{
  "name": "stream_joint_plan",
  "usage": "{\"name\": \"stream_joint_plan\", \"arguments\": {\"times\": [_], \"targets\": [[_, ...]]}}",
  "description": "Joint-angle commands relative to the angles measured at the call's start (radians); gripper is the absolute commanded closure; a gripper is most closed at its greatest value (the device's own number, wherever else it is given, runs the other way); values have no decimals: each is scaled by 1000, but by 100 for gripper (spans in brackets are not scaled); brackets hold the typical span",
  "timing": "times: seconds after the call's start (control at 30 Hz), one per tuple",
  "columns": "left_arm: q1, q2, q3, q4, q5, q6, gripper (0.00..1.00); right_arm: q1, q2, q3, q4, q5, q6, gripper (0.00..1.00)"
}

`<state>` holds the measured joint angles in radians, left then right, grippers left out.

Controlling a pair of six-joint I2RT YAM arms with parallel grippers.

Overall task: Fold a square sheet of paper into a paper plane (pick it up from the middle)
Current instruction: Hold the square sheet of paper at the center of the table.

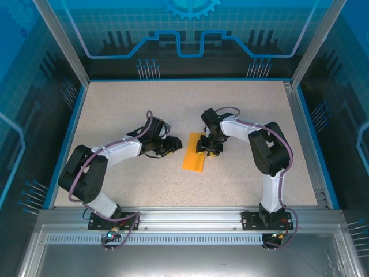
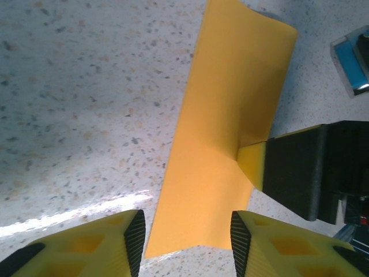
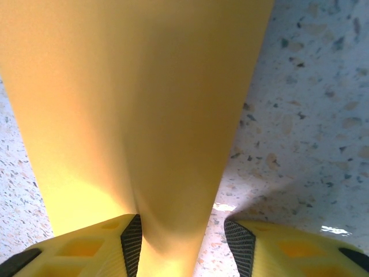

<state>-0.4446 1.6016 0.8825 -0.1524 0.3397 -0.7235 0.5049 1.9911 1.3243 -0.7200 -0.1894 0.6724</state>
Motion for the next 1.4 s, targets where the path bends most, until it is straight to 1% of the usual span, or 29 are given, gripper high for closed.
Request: {"name": "stream_joint_plan", "arguments": {"times": [0.0,0.1,0.2,0.33,0.4,0.47,0.5,0.57,0.73,1.37], "targets": [[-15,30,49,1,43,27,55,-23,84,-40,-26,160,2,51],[-28,55,73,-1,50,29,57,-23,85,-43,-24,161,4,51],[-41,88,98,1,62,29,61,-23,87,-48,-21,162,4,51],[-57,142,141,0,86,32,74,-23,92,-50,-19,162,5,51],[-63,174,165,-11,92,33,83,-23,93,-50,-19,162,4,50],[-69,201,188,-22,92,34,96,-23,96,-48,-21,163,3,50],[-72,213,198,-32,89,37,100,-23,97,-48,-21,163,3,50],[-79,240,231,-68,74,49,100,-23,97,-48,-19,162,4,50],[-97,303,301,-172,-6,73,100,-24,103,-43,-20,160,4,50],[-117,397,371,-244,-76,97,100,-22,101,-50,-19,159,4,50]]}}
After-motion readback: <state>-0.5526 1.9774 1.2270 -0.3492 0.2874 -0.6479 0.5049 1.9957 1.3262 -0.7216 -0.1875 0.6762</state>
